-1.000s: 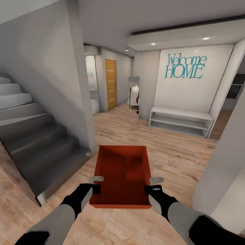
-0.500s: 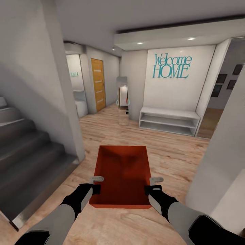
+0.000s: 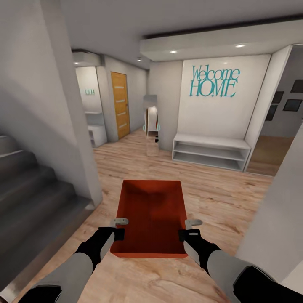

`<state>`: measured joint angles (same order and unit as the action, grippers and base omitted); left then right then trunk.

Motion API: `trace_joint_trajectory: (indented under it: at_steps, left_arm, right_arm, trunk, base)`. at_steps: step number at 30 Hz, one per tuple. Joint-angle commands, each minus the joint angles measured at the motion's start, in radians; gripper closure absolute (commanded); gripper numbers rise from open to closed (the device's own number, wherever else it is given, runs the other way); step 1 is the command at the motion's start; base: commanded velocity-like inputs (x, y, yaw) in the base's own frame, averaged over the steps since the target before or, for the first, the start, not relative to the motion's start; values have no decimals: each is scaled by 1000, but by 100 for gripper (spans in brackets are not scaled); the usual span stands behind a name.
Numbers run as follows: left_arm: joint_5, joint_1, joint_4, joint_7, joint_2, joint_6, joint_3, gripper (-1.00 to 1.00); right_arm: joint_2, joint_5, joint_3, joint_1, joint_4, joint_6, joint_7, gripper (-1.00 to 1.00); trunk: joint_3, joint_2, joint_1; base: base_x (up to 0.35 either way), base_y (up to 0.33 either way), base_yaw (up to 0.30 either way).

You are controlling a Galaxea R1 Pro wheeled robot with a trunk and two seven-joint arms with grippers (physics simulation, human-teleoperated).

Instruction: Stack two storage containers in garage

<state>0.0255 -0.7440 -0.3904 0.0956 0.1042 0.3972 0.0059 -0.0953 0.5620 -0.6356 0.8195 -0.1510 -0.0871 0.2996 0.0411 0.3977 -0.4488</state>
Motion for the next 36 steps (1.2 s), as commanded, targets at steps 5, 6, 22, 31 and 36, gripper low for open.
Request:
trace_joint_trajectory:
  at_steps: [5, 6, 22, 31, 36]
  left_arm:
    - [4, 0, 1, 9, 0, 6, 2, 100]
    - [4, 0, 1, 9, 0, 6, 2, 100]
    - [4, 0, 1, 7, -1, 6, 1, 100]
    - [4, 0, 1, 7, -1, 5, 1, 100]
    - [4, 0, 1, 7, -1, 5, 1, 100]
  right_arm:
    - [0, -11, 19, 1, -12, -8, 6, 100]
    - [0, -11, 19, 1, -12, -8, 6, 100]
    - [0, -11, 19, 1, -12, -8, 6, 100]
    - [0, -11, 19, 1, -12, -8, 7, 100]
    - [0, -11, 19, 1, -12, -8, 7, 100]
  trunk:
    - [2, 2, -1]
    - [2, 2, -1]
    - [2, 2, -1]
    - [2, 2, -1]
    - [2, 2, -1]
  base:
    - [322, 0, 0]
    - [322, 0, 0]
    - [322, 0, 0]
    - [322, 0, -21]
    - [322, 0, -184]
